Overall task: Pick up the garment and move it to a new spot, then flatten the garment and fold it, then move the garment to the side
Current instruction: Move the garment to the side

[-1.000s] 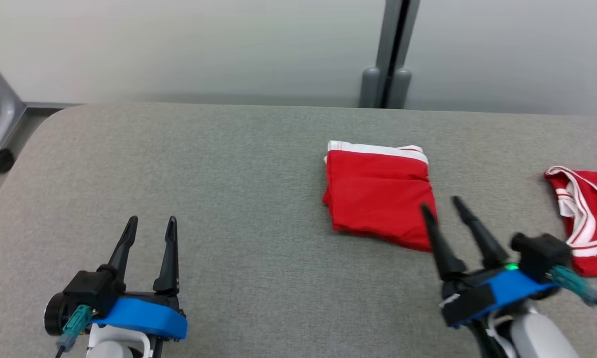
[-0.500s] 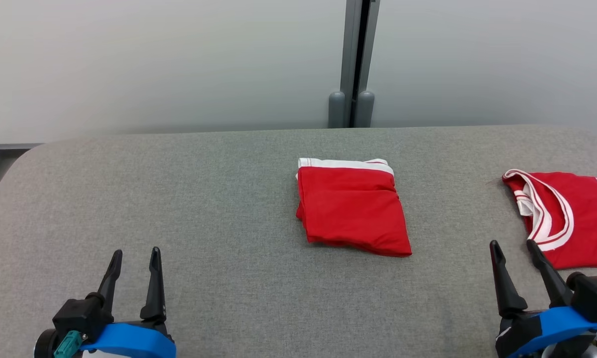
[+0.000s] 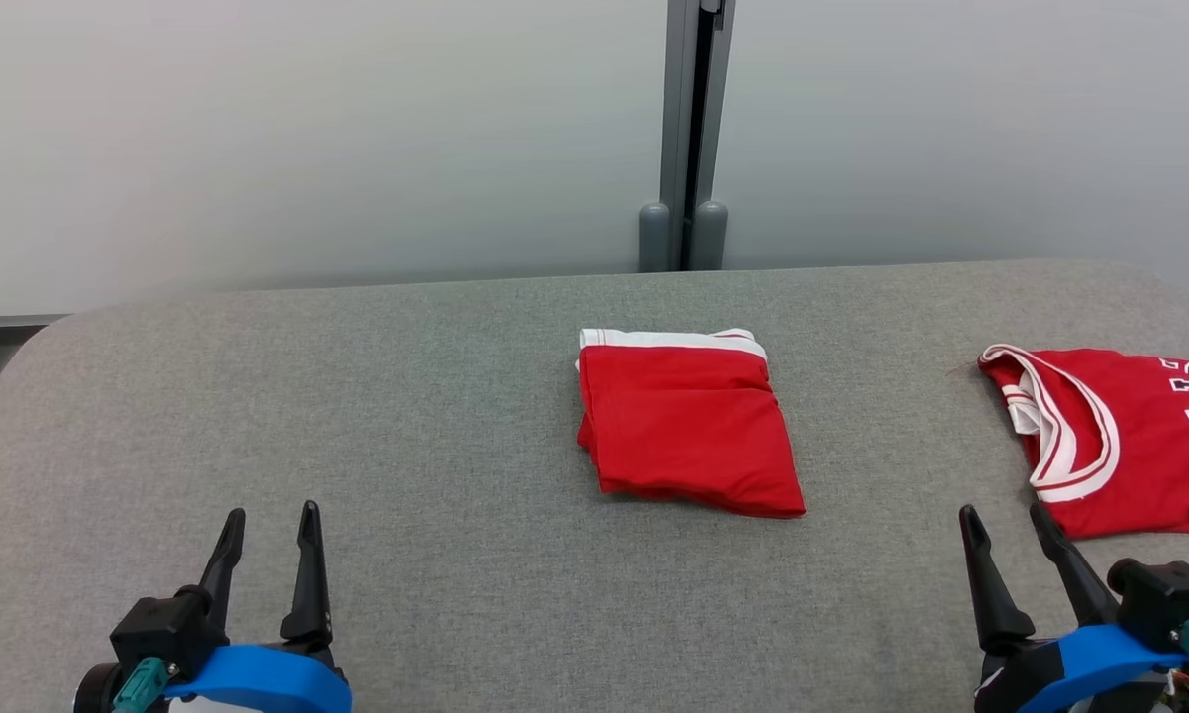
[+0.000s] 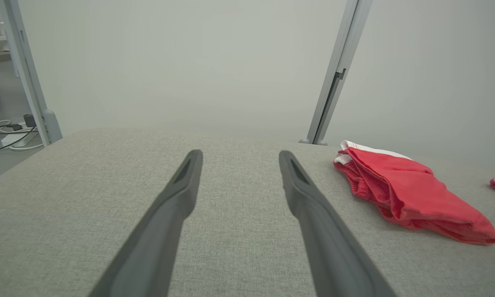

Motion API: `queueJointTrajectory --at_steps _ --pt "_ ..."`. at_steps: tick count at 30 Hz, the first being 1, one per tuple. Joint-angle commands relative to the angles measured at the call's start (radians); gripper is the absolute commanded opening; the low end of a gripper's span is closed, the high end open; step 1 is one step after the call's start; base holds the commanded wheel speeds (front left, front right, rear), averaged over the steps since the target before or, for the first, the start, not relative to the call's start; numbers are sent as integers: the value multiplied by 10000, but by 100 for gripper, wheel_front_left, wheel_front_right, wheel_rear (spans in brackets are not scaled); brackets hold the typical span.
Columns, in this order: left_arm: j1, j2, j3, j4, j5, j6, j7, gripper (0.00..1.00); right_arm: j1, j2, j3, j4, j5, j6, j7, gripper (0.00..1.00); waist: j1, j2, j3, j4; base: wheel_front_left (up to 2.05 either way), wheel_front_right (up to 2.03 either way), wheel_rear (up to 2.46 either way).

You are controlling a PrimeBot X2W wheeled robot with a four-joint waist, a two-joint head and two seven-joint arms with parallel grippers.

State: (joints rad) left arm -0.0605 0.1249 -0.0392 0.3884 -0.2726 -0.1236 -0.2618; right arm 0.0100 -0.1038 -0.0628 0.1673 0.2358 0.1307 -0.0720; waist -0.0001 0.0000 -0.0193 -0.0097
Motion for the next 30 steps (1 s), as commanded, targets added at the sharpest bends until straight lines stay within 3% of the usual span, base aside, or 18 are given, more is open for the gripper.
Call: queueJointTrajectory --at_steps 1,20,24,30 --pt "-74 6 80 -7 64 -11 -41 100 184 -7 25 24 65 1 38 100 1 0 4 -1 0 0 0" --pt "-240 -85 -93 -166 183 -59 -41 100 -155 -122 293 -67 57 1 280 100 1 0 338 167 0 0 0" --pt "-519 -117 -168 -422 180 -71 -41 100 -1032 -267 488 -253 176 1 981 100 1 0 866 361 0 0 0" --pt "-1030 -229 -303 -935 195 -79 -41 100 -3216 -230 603 165 301 1 3382 100 1 0 1890 874 0 0 0"
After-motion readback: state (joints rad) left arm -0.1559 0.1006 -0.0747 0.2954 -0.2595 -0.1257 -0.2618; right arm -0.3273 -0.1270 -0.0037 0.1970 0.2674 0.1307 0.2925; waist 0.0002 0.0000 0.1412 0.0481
